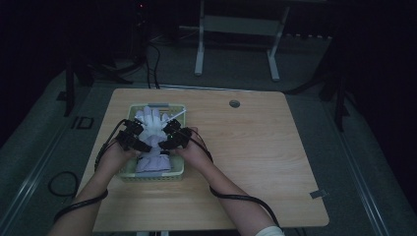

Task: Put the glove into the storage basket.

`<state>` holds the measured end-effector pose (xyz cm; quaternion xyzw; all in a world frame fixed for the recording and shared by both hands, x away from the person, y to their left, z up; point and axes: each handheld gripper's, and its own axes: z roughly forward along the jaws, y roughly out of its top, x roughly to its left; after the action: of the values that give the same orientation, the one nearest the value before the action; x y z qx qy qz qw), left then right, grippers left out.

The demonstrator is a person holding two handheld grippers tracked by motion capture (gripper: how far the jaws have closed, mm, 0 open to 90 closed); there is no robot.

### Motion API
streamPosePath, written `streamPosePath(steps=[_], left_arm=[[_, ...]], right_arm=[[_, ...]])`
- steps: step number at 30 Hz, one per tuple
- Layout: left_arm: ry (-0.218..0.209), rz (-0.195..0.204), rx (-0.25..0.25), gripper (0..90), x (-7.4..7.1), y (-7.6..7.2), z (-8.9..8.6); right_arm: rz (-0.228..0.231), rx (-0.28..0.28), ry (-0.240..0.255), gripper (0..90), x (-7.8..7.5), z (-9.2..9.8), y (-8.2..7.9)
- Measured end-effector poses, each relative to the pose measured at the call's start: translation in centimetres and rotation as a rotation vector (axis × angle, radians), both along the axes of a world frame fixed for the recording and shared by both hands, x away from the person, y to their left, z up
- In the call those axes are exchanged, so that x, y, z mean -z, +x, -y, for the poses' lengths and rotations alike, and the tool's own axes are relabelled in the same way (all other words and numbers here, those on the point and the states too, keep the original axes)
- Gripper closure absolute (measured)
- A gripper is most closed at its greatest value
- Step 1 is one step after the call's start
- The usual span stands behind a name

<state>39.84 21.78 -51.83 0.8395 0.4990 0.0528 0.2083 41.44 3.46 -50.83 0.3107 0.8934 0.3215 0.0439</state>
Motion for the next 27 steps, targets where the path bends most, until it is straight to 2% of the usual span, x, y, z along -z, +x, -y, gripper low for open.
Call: streamPosePath(steps=[2,3,4,5,7,8,9,10,11,12,14,16,18,19,22,24,25,27], left_arm=[[0.002,0.006,-0.013,52.2,0.0,0.0,0.0],[0.005,0.026,-0.015,50.0,-0.1,-0.1,0.1],[0.005,0.026,-0.015,47.4,-0.1,-0.1,0.1],[0.012,0.058,-0.026,42.6,-0.4,-0.2,0.1],[-0.006,0.100,-0.041,35.5,-0.8,-0.5,0.0],[-0.006,0.100,-0.041,29.4,-0.8,-0.5,0.0],[-0.006,0.149,-0.058,24.6,-1.2,-0.8,-0.2],[0.003,0.179,-0.053,21.3,-1.4,-1.0,-0.2],[0.003,0.179,-0.053,16.8,-1.4,-1.0,-0.2],[0.032,0.225,-0.048,14.8,-1.6,-1.3,-0.2],[0.032,0.235,-0.049,14.8,-1.6,-1.4,-0.3],[0.027,0.268,-0.052,14.3,-1.8,-1.7,-0.5],[0.013,0.288,-0.066,14.3,-2.2,-2.1,-0.9],[0.013,0.288,-0.066,14.3,-2.2,-2.1,-0.9],[-0.032,0.287,-0.067,14.3,-2.5,-2.5,-1.0],[-0.056,0.304,-0.069,14.3,-2.8,-2.9,-0.8],[-0.083,0.312,-0.068,14.3,-3.0,-3.3,-0.4],[-0.083,0.312,-0.068,14.3,-3.0,-3.3,-0.4]], right_arm=[[0.006,-0.004,0.002,53.9,0.0,0.1,0.0],[0.033,-0.014,0.020,50.4,-0.2,0.7,0.0],[0.033,-0.014,0.020,50.4,-0.2,0.7,0.0],[0.036,-0.020,0.064,48.7,-0.6,1.4,0.2],[0.055,-0.027,0.085,46.8,-1.1,2.0,0.2],[0.055,-0.027,0.085,46.8,-1.1,2.0,0.2],[0.074,-0.036,0.094,44.5,-1.4,2.5,0.3],[0.069,-0.038,0.102,43.4,-1.6,2.7,0.3],[0.069,-0.038,0.102,43.4,-1.6,2.7,0.3],[0.074,-0.035,0.125,40.6,-1.9,3.1,0.4],[0.074,-0.041,0.138,39.3,-2.0,3.3,0.4],[0.081,-0.042,0.147,37.2,-2.2,3.6,0.3],[0.083,-0.045,0.167,29.4,-2.2,4.0,0.3],[0.083,-0.045,0.167,29.4,-2.2,4.0,0.3],[0.081,-0.073,0.174,22.4,-2.2,4.2,0.2],[0.069,-0.091,0.183,18.4,-2.2,4.3,0.0],[0.072,-0.096,0.181,17.4,-2.2,4.4,-0.1],[0.072,-0.107,0.177,17.4,-2.3,4.5,-0.1]])
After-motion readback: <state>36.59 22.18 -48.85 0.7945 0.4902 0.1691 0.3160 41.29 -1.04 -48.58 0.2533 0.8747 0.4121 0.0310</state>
